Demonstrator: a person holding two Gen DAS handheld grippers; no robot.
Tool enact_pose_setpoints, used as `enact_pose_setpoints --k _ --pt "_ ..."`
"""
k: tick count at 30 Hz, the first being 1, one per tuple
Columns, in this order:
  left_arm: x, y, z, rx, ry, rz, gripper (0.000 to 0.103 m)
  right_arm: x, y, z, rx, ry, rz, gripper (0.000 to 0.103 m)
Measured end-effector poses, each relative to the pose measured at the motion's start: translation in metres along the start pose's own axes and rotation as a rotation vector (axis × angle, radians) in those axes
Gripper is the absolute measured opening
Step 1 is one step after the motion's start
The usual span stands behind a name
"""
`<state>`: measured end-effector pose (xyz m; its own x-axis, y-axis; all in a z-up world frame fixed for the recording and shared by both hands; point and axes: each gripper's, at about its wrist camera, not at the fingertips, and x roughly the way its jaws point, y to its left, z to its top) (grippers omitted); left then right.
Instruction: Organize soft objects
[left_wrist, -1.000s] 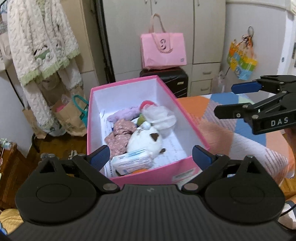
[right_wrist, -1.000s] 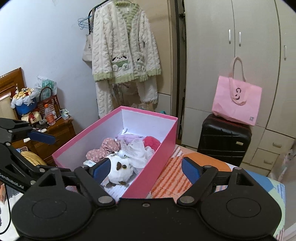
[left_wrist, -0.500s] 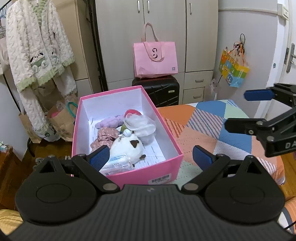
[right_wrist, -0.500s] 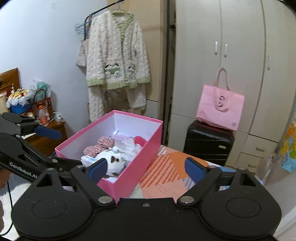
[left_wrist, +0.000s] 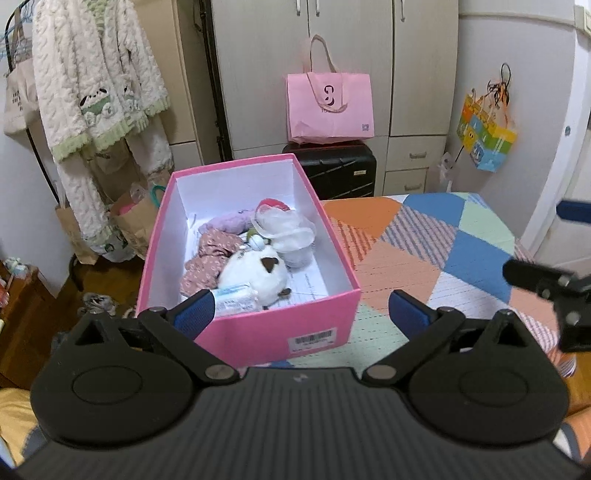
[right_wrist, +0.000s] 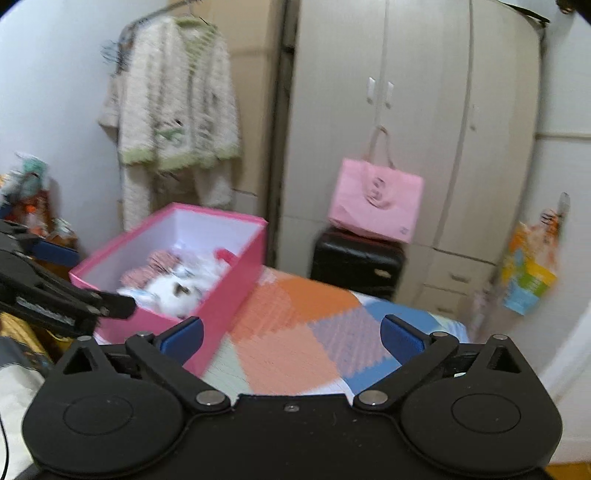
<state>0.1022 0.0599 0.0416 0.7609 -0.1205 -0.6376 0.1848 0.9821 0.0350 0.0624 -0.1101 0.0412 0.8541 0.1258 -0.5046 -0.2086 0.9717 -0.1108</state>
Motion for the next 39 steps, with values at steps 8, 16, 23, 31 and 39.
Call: enact_pose_setpoints --k 8,16,23,31,39 --pt "-0.002 -0.011 -0.014 -0.033 -0.043 0.001 0.102 -0.008 -0.008 -0.017 0.062 -0.034 0.0 0.103" --pt "-0.006 -0.016 -0.022 -0.028 -0.071 0.011 0.102 -0.007 -0.021 -0.025 0.145 -0.039 -0.042 0.103" --pt "-0.01 -0.018 -0.03 -0.032 -0.118 0.029 0.102 -0.002 -0.04 -0.034 0.285 -0.003 -0.031 0.103" --pt "-0.009 -0.021 -0.037 -0.05 -0.134 0.048 0.102 -0.001 -0.037 -0.043 0.286 0.024 -0.045 0.103" --pt "-0.009 -0.022 -0.04 -0.067 -0.168 0.076 0.102 -0.007 -0.026 -0.044 0.23 -0.01 -0.106 0.103"
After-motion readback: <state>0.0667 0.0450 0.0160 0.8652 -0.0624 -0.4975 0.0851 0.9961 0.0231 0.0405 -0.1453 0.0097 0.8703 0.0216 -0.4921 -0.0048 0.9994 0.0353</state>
